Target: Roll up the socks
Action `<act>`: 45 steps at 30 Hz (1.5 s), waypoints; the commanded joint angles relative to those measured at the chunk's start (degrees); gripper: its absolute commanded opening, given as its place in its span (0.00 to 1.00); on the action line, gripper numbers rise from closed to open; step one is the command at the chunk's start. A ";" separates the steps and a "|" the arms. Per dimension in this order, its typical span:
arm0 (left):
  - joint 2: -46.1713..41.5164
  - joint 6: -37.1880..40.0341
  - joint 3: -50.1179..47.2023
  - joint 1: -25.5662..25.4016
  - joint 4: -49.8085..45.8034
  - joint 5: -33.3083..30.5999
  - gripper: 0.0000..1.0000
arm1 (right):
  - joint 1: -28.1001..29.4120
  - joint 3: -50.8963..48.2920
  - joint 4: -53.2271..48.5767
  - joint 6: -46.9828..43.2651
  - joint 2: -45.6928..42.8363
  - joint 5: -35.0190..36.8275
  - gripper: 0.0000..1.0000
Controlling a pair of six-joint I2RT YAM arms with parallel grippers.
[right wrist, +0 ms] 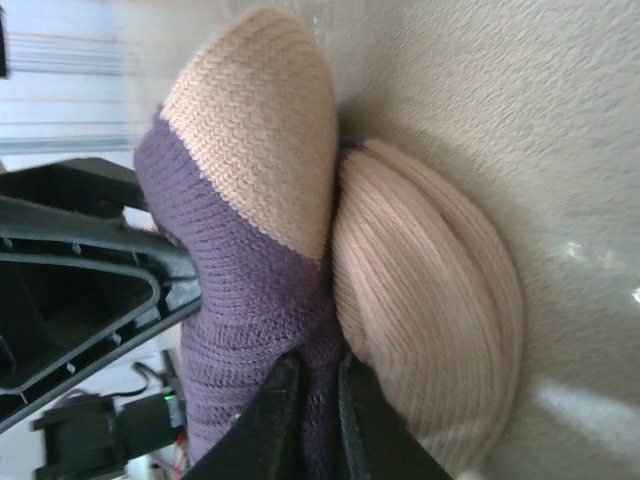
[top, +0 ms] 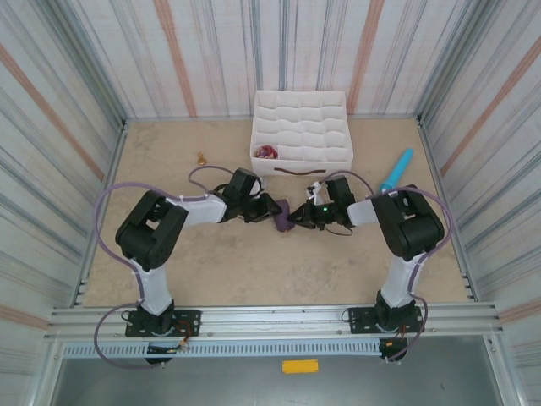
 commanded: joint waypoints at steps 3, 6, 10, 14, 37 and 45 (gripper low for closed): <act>1.28 0.65 0.98 -0.41 -6.24 -1.71 0.18 | 5.89 2.74 -22.21 -10.01 -8.34 16.21 0.34; -0.17 1.65 1.10 -0.26 -10.41 -3.19 0.11 | 10.52 5.57 -29.81 -13.73 -13.11 27.87 0.44; -2.41 2.05 0.25 -0.06 -13.30 -4.78 0.06 | 15.59 8.43 -34.52 -15.51 -16.70 37.63 0.49; -4.55 1.79 -0.95 -0.11 -16.34 -7.17 0.05 | 18.10 10.17 -35.29 -12.79 -16.46 41.39 0.52; -6.87 -3.18 -6.60 -1.20 -13.44 -7.83 0.06 | 27.41 15.97 -33.69 -5.84 -7.88 47.52 0.56; -6.88 -3.23 -6.59 -1.41 -12.83 -7.24 0.06 | 27.35 17.25 -34.25 -7.31 -4.67 47.01 0.52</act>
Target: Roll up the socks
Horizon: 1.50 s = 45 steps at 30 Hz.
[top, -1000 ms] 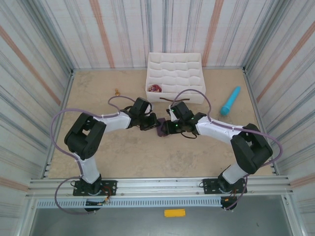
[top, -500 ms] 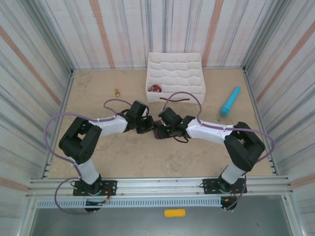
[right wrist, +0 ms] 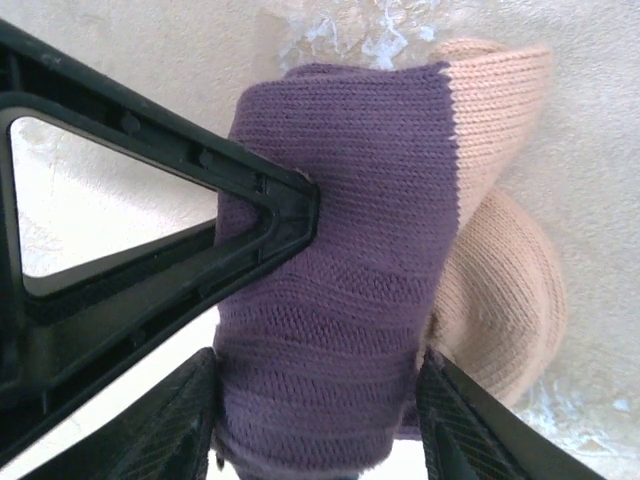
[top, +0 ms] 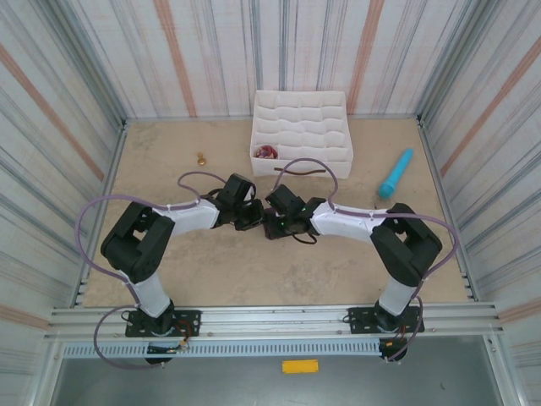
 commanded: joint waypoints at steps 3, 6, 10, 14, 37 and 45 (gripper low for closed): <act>0.60 -0.16 -1.27 -0.95 -5.24 -0.81 0.07 | -0.26 0.18 -1.23 -0.21 1.98 -1.27 0.43; -0.18 0.01 -1.50 -0.79 -4.84 -0.77 0.08 | -1.51 -1.47 -0.18 -0.23 2.03 -4.32 0.29; -1.16 0.75 -1.92 0.17 -3.42 1.17 0.21 | -3.91 -5.49 4.44 -0.93 0.89 -11.97 0.18; -2.33 3.04 -3.33 1.30 -0.02 3.44 0.50 | -9.91 -12.48 14.73 1.45 -0.01 -25.04 0.11; 2.41 3.81 -8.33 3.19 20.50 14.83 0.65 | -30.26 -27.28 40.56 11.58 11.96 -55.47 0.07; 6.80 2.47 -6.55 0.41 26.56 14.92 0.66 | -32.95 -26.52 34.89 10.01 15.06 -53.92 0.06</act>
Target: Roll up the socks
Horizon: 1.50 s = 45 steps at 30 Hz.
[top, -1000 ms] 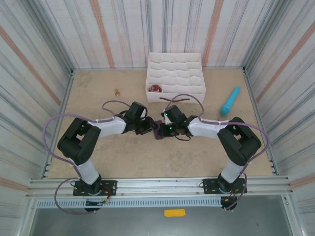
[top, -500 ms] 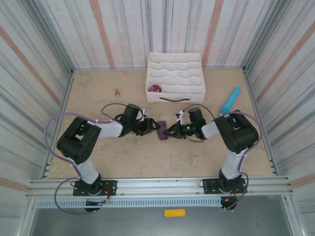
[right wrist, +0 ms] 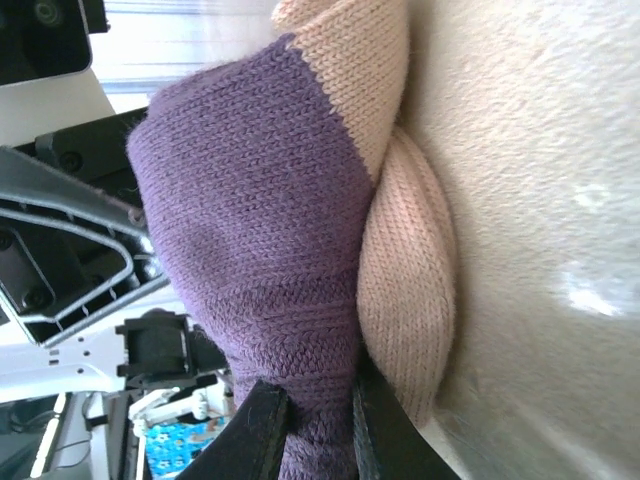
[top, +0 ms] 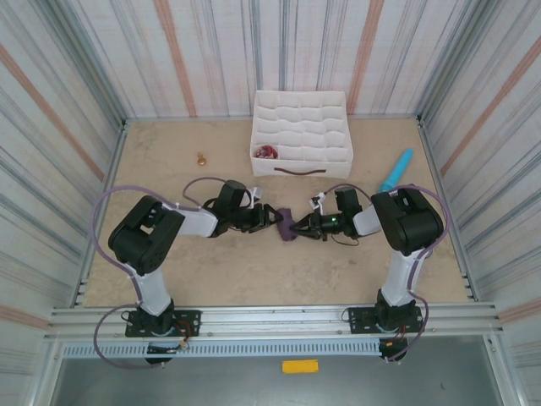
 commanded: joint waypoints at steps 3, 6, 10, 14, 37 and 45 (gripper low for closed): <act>4.09 -0.63 3.03 -1.82 1.36 0.04 0.66 | -1.78 -1.95 -13.61 -1.03 4.97 10.38 0.06; 5.42 -0.97 4.23 -2.55 1.41 -0.57 0.65 | -2.51 -1.83 -15.50 -1.65 5.01 11.22 0.06; 7.23 -0.98 5.18 -3.45 0.76 -1.54 0.64 | -3.40 -1.80 -15.98 -1.93 5.74 11.08 0.06; 9.01 -1.41 5.48 -4.37 0.79 -2.47 0.62 | -3.41 -1.80 -16.03 -2.10 5.85 11.17 0.06; 8.37 6.89 12.00 -6.10 -15.73 -11.68 0.00 | -3.50 -1.28 -20.18 -3.36 -3.62 9.77 0.35; 2.01 14.91 11.37 -4.48 -16.65 -10.86 0.00 | -4.44 3.50 -34.30 -4.75 -18.44 13.69 0.50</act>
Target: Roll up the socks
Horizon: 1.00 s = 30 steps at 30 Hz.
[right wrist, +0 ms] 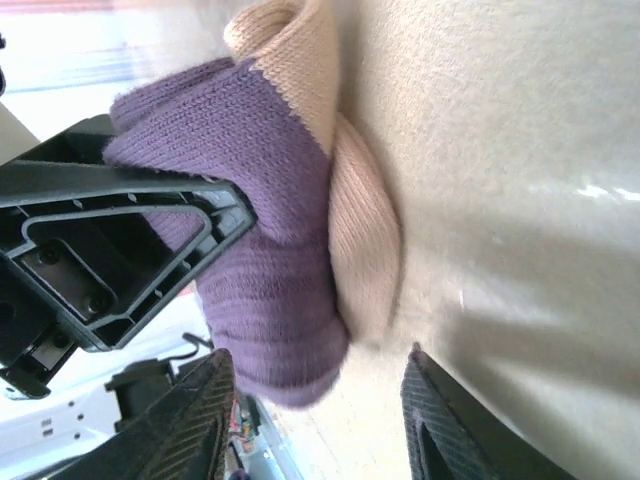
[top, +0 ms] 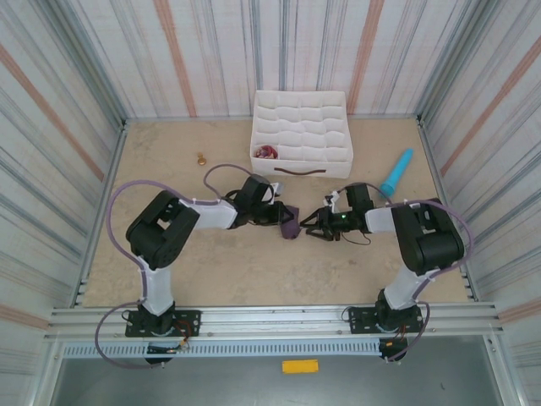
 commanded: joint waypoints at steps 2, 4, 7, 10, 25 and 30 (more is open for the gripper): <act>-5.13 7.82 -1.28 1.47 -4.82 -1.32 0.00 | -1.46 5.32 -16.30 -2.96 -7.52 7.60 0.52; -6.84 10.54 -0.75 1.68 -5.56 -1.40 0.00 | -2.60 8.32 -21.30 -3.49 -10.03 10.60 0.53; -9.35 14.70 0.45 1.69 -7.59 -1.49 0.00 | -4.43 14.54 -29.50 -5.55 -12.60 18.54 0.56; -12.39 18.61 1.01 1.69 -9.52 -2.57 0.00 | -6.20 22.20 -36.59 -7.65 -12.62 26.80 0.58; -30.58 34.41 -4.48 1.78 -8.89 0.37 0.00 | -10.88 62.88 -60.07 -19.25 12.98 47.38 0.56; -35.78 36.97 -8.20 1.96 -6.49 1.12 0.00 | -11.28 69.07 -60.67 -19.55 20.49 46.40 0.52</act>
